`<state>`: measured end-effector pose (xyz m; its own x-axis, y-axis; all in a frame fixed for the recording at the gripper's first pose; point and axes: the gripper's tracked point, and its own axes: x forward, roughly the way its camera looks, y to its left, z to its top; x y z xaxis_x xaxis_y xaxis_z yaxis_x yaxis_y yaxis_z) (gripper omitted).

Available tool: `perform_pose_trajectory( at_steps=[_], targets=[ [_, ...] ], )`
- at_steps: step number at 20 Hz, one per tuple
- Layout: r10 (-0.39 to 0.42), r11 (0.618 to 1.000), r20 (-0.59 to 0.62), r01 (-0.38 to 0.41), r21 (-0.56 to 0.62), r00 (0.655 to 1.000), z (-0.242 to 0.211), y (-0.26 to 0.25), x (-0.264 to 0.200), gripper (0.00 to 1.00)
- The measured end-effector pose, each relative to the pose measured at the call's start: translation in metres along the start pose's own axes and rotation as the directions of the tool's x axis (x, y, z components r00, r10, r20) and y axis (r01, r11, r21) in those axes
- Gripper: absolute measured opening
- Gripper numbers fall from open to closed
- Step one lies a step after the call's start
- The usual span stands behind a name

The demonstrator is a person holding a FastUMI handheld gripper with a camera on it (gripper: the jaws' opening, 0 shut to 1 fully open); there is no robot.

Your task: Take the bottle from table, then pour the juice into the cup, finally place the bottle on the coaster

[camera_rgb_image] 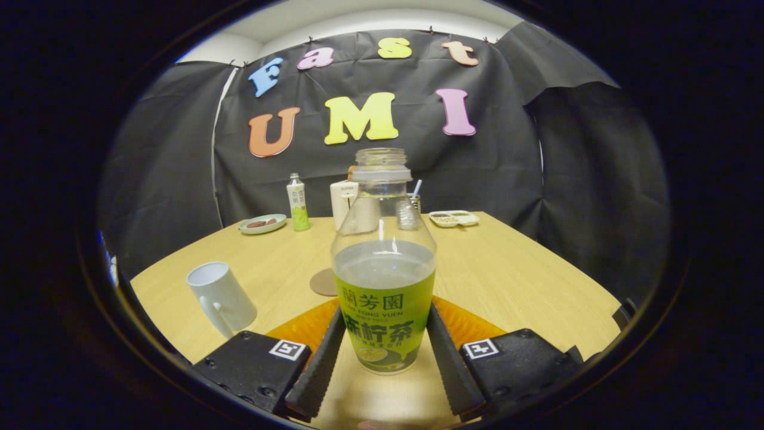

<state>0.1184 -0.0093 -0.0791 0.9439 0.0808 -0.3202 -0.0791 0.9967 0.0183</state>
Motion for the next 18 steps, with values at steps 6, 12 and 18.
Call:
perform_pose_trajectory(
  at_steps=[6, 12, 18],
  targets=[
    [0.042, 0.986, 0.086, -0.027, -0.165, 0.995, 0.049, 0.012, -0.004, 0.78],
    [0.052, 0.908, 0.128, 0.006, -0.418, 0.99, 0.092, 0.028, 0.014, 0.76],
    [-0.054, 0.732, 0.155, 0.145, -0.665, 0.986, 0.095, 0.035, 0.041, 0.77]
  ],
)
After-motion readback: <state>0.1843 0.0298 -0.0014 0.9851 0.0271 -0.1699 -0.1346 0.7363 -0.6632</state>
